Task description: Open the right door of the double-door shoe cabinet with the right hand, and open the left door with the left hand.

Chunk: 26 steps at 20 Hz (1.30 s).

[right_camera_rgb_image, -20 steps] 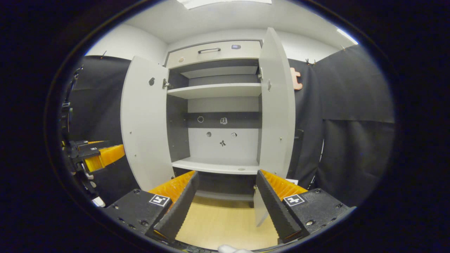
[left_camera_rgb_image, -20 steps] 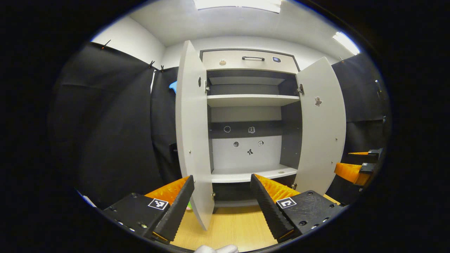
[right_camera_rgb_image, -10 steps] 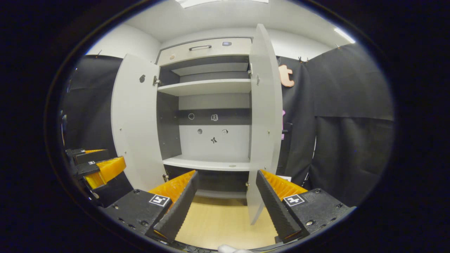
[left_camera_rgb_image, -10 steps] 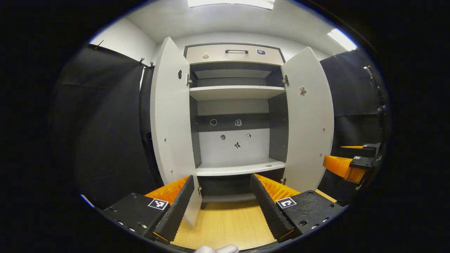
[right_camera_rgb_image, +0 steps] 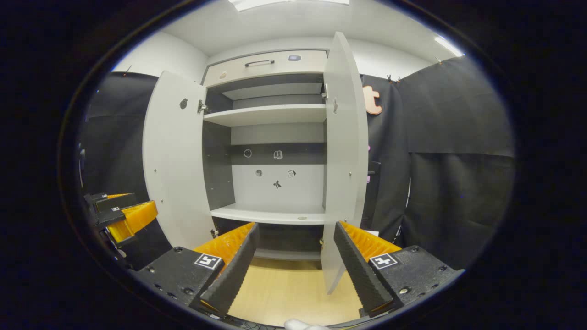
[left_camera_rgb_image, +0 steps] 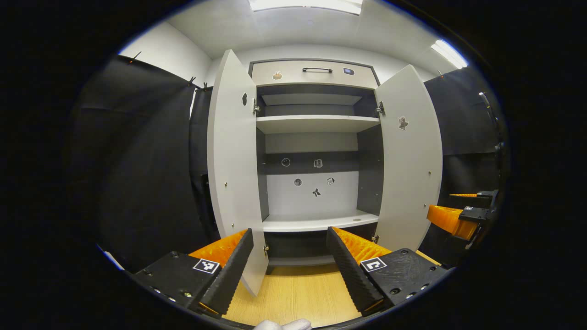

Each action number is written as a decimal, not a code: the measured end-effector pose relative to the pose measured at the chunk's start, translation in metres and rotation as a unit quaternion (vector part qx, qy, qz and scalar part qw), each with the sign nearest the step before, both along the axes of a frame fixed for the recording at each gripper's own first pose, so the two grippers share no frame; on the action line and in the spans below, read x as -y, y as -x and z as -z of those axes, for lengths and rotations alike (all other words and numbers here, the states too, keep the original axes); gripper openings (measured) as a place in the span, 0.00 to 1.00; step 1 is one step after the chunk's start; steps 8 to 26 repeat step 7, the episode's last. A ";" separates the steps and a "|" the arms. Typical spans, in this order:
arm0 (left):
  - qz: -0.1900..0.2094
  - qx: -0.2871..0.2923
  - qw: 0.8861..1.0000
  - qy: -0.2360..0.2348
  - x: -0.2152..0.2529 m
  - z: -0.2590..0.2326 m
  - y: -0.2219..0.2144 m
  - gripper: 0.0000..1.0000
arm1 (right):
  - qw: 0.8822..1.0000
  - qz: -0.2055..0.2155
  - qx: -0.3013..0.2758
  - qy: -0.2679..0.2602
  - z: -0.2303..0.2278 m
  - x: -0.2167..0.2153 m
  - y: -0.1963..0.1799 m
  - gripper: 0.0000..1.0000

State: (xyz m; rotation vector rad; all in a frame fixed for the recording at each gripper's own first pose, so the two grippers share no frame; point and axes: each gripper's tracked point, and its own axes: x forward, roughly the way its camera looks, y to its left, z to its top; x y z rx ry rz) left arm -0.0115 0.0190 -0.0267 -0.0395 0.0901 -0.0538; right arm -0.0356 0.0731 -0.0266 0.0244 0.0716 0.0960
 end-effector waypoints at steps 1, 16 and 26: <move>-0.002 0.002 1.000 -0.002 -0.002 -0.002 0.000 1.00 | 1.000 0.000 0.001 0.000 -0.001 0.000 0.001 1.00; -0.001 0.007 1.000 -0.002 -0.002 -0.006 0.001 0.96 | 1.000 -0.005 0.008 0.002 -0.008 -0.004 0.004 1.00; -0.001 0.007 1.000 -0.002 -0.002 -0.006 0.001 0.96 | 1.000 -0.005 0.008 0.002 -0.008 -0.004 0.004 1.00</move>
